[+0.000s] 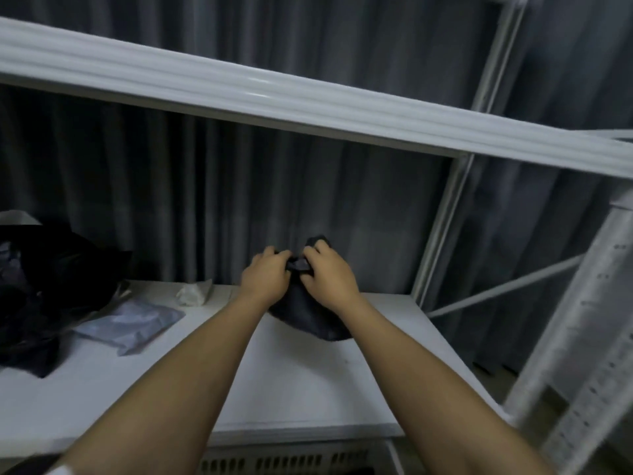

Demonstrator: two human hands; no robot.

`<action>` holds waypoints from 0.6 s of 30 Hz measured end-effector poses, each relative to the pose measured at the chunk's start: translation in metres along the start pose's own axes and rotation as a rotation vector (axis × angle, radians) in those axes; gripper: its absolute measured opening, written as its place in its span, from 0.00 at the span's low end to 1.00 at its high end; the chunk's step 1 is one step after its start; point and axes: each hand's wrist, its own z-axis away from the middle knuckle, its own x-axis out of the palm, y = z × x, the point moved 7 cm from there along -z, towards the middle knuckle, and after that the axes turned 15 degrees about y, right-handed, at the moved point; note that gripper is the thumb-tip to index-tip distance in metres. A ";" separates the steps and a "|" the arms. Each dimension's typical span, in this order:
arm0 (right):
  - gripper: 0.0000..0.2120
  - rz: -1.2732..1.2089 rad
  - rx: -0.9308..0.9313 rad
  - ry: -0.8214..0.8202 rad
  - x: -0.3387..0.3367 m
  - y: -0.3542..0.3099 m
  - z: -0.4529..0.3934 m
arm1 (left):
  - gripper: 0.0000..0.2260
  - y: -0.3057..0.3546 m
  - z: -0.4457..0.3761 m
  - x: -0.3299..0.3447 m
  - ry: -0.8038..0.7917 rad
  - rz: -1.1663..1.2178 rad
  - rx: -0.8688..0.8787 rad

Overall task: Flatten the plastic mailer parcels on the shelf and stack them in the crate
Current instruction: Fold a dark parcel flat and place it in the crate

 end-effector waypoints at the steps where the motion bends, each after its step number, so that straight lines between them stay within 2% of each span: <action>1: 0.10 -0.027 0.046 0.007 -0.006 0.008 0.006 | 0.16 0.008 0.002 0.001 0.005 -0.026 0.017; 3: 0.15 -0.142 0.163 -0.027 -0.013 0.026 0.020 | 0.15 0.019 0.007 0.003 0.021 -0.053 0.036; 7: 0.33 -0.428 0.430 -0.131 -0.020 0.057 0.053 | 0.15 0.023 0.014 0.008 0.047 -0.020 0.048; 9: 0.40 -0.496 0.547 -0.141 -0.019 0.065 0.072 | 0.15 0.018 0.017 0.007 0.077 0.015 0.041; 12: 0.49 -0.512 0.639 -0.295 -0.005 0.069 0.102 | 0.14 0.012 0.022 0.004 0.140 0.074 -0.002; 15: 0.47 -0.698 0.748 -0.303 0.001 0.069 0.115 | 0.14 0.007 0.024 0.000 0.196 0.143 -0.032; 18: 0.37 -0.863 0.907 -0.210 -0.004 0.073 0.116 | 0.14 0.002 0.026 -0.006 0.263 0.244 -0.074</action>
